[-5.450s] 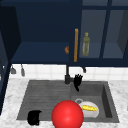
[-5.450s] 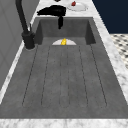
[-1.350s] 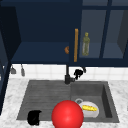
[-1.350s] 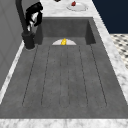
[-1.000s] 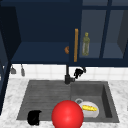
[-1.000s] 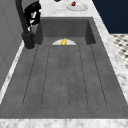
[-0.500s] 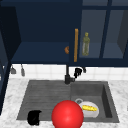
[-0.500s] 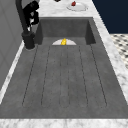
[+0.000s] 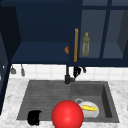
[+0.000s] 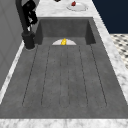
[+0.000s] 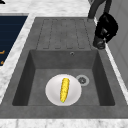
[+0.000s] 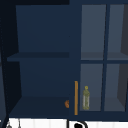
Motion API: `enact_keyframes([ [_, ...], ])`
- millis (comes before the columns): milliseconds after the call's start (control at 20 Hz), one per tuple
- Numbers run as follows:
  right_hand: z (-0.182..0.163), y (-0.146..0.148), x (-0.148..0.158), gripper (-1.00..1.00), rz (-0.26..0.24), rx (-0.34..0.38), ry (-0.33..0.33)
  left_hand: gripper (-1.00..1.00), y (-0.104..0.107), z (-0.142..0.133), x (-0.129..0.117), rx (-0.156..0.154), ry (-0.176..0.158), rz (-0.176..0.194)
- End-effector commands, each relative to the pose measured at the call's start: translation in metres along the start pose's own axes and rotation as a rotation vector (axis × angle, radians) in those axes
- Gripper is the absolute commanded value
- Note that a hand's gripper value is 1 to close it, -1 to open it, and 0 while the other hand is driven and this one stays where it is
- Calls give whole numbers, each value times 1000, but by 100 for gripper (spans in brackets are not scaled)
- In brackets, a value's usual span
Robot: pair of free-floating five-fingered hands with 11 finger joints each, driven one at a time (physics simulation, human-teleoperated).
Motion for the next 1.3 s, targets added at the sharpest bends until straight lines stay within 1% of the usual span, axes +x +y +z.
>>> enact_keyframes([
  [0, 5, -4, 20, 100, -1, 26, -49, 0, 0, 0, 0, 0, 0, 0],
  [100, 5, 2, 19, 100, 10, 11, -43, 0, 0, 0, 0, 0, 0, 0],
  [150, 6, 5, 21, 100, 34, -1, -34, 0, 0, 0, 0, 0, 0, 0],
  [300, 5, 11, 23, 100, 39, -9, 3, 0, 0, 0, 0, 0, 0, 0],
  [350, 8, 17, 21, -100, 41, -10, 22, 0, 0, 0, 0, 0, 0, 0],
  [400, 15, 18, 3, -100, 49, 3, 5, 0, 0, 0, 0, 0, 0, 0],
  [450, 13, 14, 4, -100, 63, -22, -36, 0, 0, 0, 0, 0, 0, 0],
  [500, 10, 11, 2, -100, 76, -21, -67, 0, 0, 0, 0, 0, 0, 0],
  [550, 12, 11, 4, -100, 93, -22, -83, 0, 0, 0, 0, 0, 0, 0],
  [700, 13, 13, 2, -100, 98, -11, -128, 0, 0, 0, 0, 0, 0, 0],
  [850, 12, 20, 1, -100, 96, 26, -158, 0, 0, 0, 0, 0, 0, 0],
  [900, 15, 16, 2, -100, 81, 41, -169, 0, 0, 0, 0, 0, 0, 0],
  [950, 18, 18, 0, -100, 66, 37, -183, 0, 0, 0, 0, 0, 0, 0],
  [1000, 25, 18, -6, -100, 53, 17, -196, 0, 0, 0, 0, 0, 0, 0],
  [1100, 31, 20, -12, -100, 52, 19, -225, 0, 0, 0, 0, 0, 0, 0],
  [1250, 38, 28, -23, -100, 36, 31, -279, 0, 0, 0, 0, 0, 0, 0],
])
